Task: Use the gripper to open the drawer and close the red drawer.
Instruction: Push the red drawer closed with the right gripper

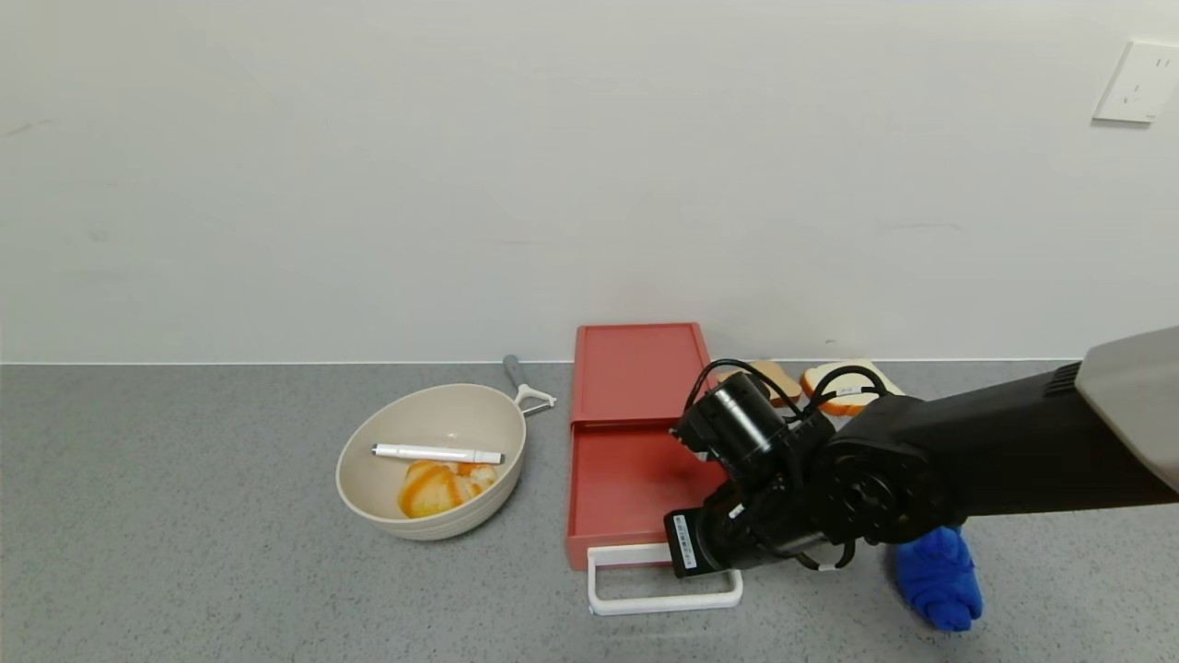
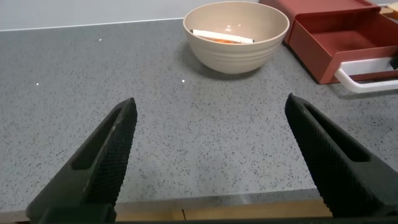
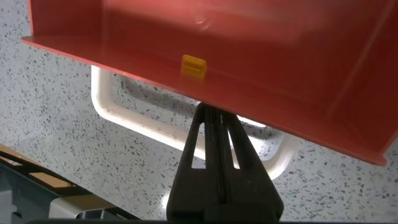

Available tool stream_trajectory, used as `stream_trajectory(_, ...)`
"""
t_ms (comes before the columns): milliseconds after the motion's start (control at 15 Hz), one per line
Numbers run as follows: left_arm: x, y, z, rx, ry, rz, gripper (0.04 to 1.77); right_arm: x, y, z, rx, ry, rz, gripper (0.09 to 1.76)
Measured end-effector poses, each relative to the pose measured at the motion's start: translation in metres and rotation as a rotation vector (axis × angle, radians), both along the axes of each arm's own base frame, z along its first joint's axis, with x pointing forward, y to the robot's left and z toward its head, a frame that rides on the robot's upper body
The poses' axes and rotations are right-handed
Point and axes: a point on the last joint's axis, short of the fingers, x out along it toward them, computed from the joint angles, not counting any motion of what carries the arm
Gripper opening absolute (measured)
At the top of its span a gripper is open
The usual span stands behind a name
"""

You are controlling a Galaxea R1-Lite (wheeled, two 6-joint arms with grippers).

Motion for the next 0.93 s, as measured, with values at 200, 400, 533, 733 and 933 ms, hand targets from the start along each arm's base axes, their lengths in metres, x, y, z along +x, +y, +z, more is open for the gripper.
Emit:
stream_trajectory(200,0.000,0.000,0.000,0.000,0.000,0.000,1.72,0.004,0.000,-0.001,-0.012,-0.017,-0.016,0.12)
stream_trajectory(400,0.000,0.000,0.000,0.000,0.000,0.000,1.72,0.008,0.002,-0.003,-0.029,-0.033,-0.032,0.12)
stream_trajectory(533,0.000,0.000,0.000,0.000,0.000,0.000,1.72,0.012,0.003,0.000,-0.018,-0.056,-0.040,0.12)
stream_trajectory(733,0.000,0.000,0.000,0.000,0.000,0.000,1.72,0.016,0.004,0.003,-0.009,-0.067,-0.043,0.12)
stream_trajectory(933,0.000,0.000,0.000,0.000,0.000,0.000,1.72,0.025,0.006,0.006,0.021,-0.099,-0.053,0.12)
